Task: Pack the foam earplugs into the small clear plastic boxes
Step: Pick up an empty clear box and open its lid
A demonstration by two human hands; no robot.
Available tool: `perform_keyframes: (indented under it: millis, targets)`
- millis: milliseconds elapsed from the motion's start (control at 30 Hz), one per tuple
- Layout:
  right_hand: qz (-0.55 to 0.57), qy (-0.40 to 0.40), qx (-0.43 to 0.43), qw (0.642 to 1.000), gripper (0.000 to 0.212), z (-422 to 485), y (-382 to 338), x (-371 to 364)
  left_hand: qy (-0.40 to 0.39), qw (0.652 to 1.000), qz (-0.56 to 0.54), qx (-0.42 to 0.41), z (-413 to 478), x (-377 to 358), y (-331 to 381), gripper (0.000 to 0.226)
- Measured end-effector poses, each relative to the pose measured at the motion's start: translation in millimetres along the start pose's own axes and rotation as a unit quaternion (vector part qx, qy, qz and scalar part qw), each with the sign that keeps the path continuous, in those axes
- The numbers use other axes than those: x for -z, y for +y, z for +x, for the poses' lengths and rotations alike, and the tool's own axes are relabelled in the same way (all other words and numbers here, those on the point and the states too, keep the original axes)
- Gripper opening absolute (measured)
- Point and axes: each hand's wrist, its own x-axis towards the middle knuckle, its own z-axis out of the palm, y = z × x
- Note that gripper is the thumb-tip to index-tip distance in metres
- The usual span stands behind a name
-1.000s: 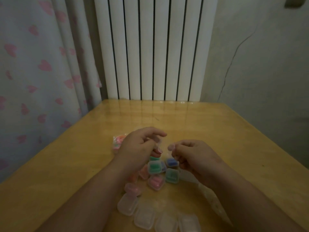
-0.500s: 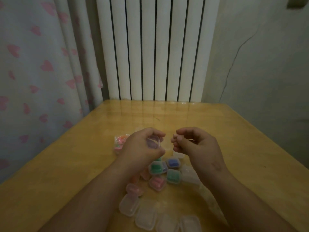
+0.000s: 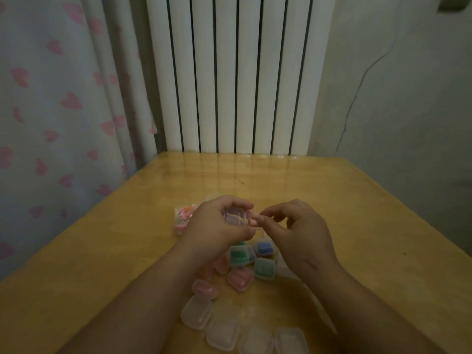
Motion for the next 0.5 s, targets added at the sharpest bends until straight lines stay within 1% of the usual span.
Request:
perform_keyframes:
  millis: [133, 200, 300, 367, 433, 500]
  targets:
    - [0.013, -0.017, -0.001, 1.0, 0.006, -0.4, 0.1, -0.3, -0.002, 1.0, -0.016, 0.002, -0.3, 0.5, 0.9, 0.039]
    - [0.051, -0.009, -0.021, 0.998, 0.004, -0.7, -1.8, -0.7, -0.002, 1.0, -0.019, 0.005, -0.2, -0.1, 0.4, 0.039]
    - [0.146, -0.005, -0.08, 0.986, 0.022, -1.8, -4.9, 1.3, -0.012, 1.0, -0.009, 0.002, -0.6, -1.7, -0.4, 0.04]
    - [0.199, -0.028, -0.131, 0.971, 0.033, -0.9, -7.4, 4.9, -0.023, 1.0, -0.017, -0.003, -1.0, -2.2, 0.7, 0.042]
    - [0.236, -0.066, -0.177, 0.953, 0.036, 0.2, -9.6, 8.1, -0.031, 0.999, -0.023, -0.005, -1.6, -1.8, 1.0, 0.046]
    - [0.258, -0.09, -0.197, 0.942, 0.033, 1.2, -10.1, 8.8, -0.038, 0.999, -0.029, -0.006, -1.7, -0.9, 1.0, 0.052]
